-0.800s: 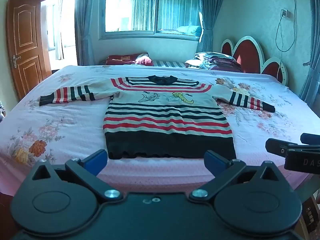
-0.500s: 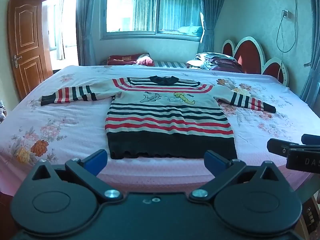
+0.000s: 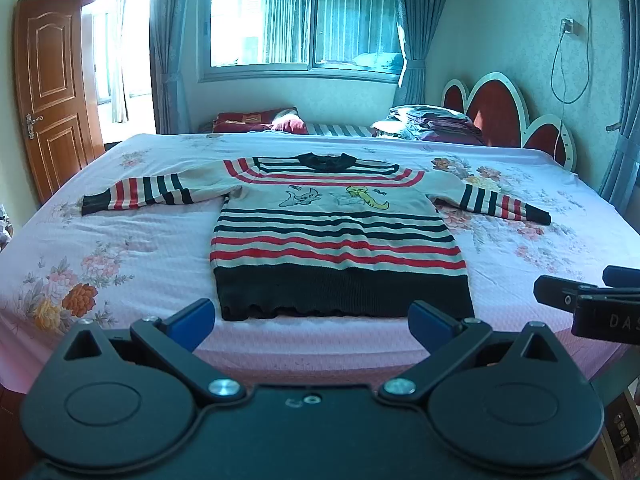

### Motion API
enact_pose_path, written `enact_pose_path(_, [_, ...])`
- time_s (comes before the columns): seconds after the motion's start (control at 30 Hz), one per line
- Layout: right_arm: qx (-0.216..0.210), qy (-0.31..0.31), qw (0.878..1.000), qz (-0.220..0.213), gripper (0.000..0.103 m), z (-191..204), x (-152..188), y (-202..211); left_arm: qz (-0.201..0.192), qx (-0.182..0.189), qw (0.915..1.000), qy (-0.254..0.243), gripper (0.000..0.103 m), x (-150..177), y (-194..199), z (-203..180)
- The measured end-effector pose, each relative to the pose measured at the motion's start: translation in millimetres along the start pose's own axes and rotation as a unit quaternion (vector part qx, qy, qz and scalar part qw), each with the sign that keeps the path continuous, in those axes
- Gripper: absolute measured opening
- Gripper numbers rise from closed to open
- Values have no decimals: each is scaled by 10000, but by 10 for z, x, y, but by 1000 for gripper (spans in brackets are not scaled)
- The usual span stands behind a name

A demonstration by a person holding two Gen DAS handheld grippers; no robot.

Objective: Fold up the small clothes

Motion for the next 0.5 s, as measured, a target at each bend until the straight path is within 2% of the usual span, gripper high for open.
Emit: enact_pose_path(0.5, [25,71,10000,-39,103,19,-57,9,-36,-4,10000,-14,103,-11,30,12])
Point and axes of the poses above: each gripper's, at about its wrist camera, not at the fingertips, and y roughly against the way its jaws point, z to its left, x to its underside, the point moved 5 cm from there along -y, roughly the way its jaws point, and after that the axes turned 14 degrees about y, right-handed, at the moved point
